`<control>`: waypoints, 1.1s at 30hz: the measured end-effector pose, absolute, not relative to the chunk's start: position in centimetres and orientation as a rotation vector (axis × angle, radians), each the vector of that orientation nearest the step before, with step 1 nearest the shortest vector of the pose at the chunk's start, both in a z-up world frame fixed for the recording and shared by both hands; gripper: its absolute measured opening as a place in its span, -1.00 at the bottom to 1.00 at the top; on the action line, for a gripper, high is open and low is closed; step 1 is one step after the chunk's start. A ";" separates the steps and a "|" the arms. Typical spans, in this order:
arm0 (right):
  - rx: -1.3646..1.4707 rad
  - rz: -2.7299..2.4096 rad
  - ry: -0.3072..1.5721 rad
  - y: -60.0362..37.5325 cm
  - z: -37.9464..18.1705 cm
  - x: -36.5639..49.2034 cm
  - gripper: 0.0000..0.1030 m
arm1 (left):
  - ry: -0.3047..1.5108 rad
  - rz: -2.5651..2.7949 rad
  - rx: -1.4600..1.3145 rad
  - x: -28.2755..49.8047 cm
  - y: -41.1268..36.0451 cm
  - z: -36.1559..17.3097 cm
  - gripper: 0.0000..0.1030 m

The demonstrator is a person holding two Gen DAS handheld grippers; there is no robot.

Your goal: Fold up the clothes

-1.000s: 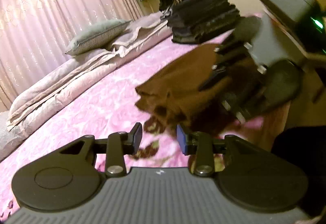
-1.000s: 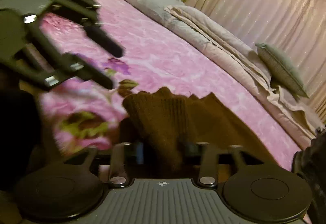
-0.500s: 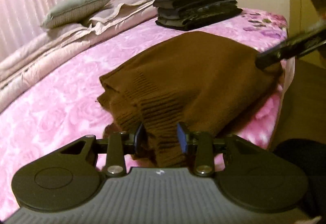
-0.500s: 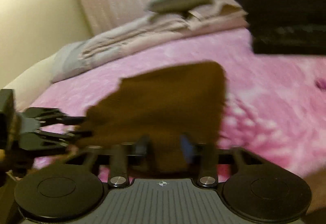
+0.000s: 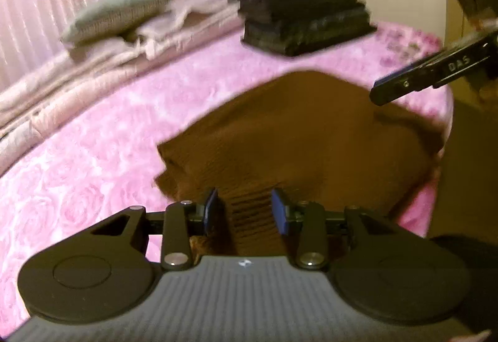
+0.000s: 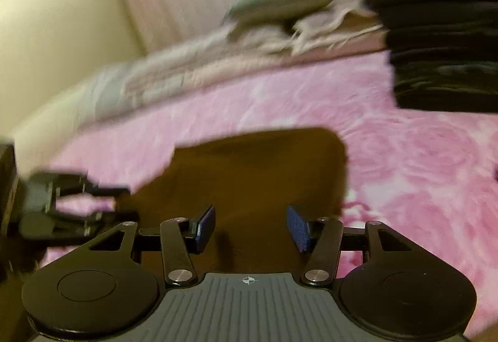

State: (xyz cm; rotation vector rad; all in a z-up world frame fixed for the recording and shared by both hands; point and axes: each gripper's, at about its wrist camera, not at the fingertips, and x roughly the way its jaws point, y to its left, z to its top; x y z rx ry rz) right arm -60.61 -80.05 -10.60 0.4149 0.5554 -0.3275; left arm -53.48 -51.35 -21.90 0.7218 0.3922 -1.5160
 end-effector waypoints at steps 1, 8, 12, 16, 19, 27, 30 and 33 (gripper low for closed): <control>0.370 -0.321 0.602 -80.2 -11.2 -59.7 0.06 | 0.412 -1.508 0.738 -53.0 -51.8 -22.6 -0.36; 0.350 -0.370 0.647 -83.2 -11.8 -59.3 0.04 | 0.510 -1.501 0.640 -50.9 -51.5 -21.9 -0.32; 0.299 -0.326 0.648 -84.0 -10.3 -57.4 0.04 | 0.461 -1.545 0.604 -51.2 -52.6 -18.9 -0.35; 0.232 -0.299 0.721 -85.5 -10.8 -53.5 0.04 | 0.408 -1.595 0.656 -50.9 -56.4 -18.1 -0.35; 0.274 -0.298 0.797 -87.7 -12.8 -51.1 0.04 | 0.525 -1.570 0.751 -49.4 -59.9 -20.5 -0.34; 0.041 -0.302 0.926 -86.1 -13.4 -48.4 0.04 | 0.600 -1.557 0.694 -47.9 -60.2 -22.2 -0.20; -0.021 -0.312 0.944 -85.4 -13.6 -48.0 0.05 | 0.606 -1.546 0.687 -47.9 -60.3 -22.1 -0.20; -0.123 -0.335 0.954 -83.8 -13.7 -47.9 0.05 | 0.595 -1.531 0.698 -48.3 -60.3 -22.0 -0.20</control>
